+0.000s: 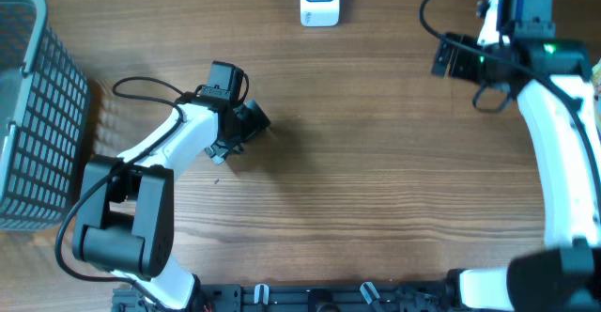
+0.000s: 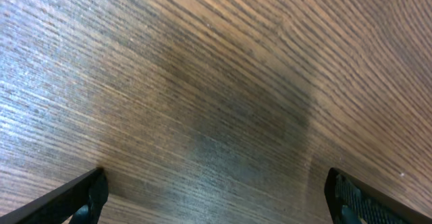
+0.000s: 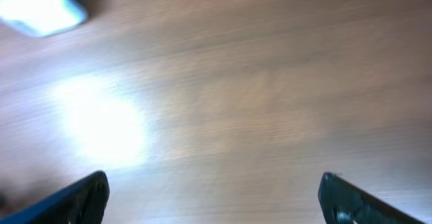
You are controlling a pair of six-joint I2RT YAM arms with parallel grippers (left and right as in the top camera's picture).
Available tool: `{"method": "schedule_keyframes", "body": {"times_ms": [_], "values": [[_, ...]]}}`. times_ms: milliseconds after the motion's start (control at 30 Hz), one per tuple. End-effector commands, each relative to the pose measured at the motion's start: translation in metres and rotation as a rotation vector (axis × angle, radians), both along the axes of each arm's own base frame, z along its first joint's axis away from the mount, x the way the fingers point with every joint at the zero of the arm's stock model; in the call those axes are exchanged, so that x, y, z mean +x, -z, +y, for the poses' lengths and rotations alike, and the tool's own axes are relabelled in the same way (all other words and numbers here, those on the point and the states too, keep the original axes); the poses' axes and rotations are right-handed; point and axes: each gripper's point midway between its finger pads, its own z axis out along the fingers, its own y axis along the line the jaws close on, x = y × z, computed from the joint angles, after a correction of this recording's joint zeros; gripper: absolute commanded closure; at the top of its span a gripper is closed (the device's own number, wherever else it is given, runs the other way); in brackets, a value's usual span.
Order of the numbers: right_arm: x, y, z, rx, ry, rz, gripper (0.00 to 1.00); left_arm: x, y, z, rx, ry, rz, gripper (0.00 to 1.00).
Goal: Scan the item barcode
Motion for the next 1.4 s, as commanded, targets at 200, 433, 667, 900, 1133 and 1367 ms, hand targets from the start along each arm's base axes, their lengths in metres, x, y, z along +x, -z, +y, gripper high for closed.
{"method": "schedule_keyframes", "body": {"times_ms": [200, 433, 667, 900, 1133, 1367], "values": [[-0.132, -0.01, 0.076, 0.161, -0.173, 0.147, 0.0, -0.001, 0.002, 0.006, 0.023, 0.001, -0.001, 0.0], [-0.14, -0.002, 0.081, 0.299, 0.156, 0.243, 0.0, -0.001, 0.002, 0.006, 0.023, 0.001, -0.001, 0.0], [-0.131, -0.001, 0.079, 0.29, 0.174, 0.222, 0.0, -0.001, 0.002, 0.006, 0.023, 0.001, -0.001, 0.0], [-0.132, 0.001, 0.078, 0.234, 0.054, 0.205, 0.0, -0.001, 0.002, 0.006, 0.023, 0.001, -0.001, 0.0], [-0.128, 0.04, 0.072, 0.136, -0.077, 0.158, 0.0, -0.001, 0.002, 0.006, 0.023, 0.001, -0.001, 0.0], [-0.115, 0.019, 0.093, 0.238, -0.255, -0.304, 0.0, -0.001, 0.002, 0.006, 0.023, 0.001, -0.001, 0.0]]}}
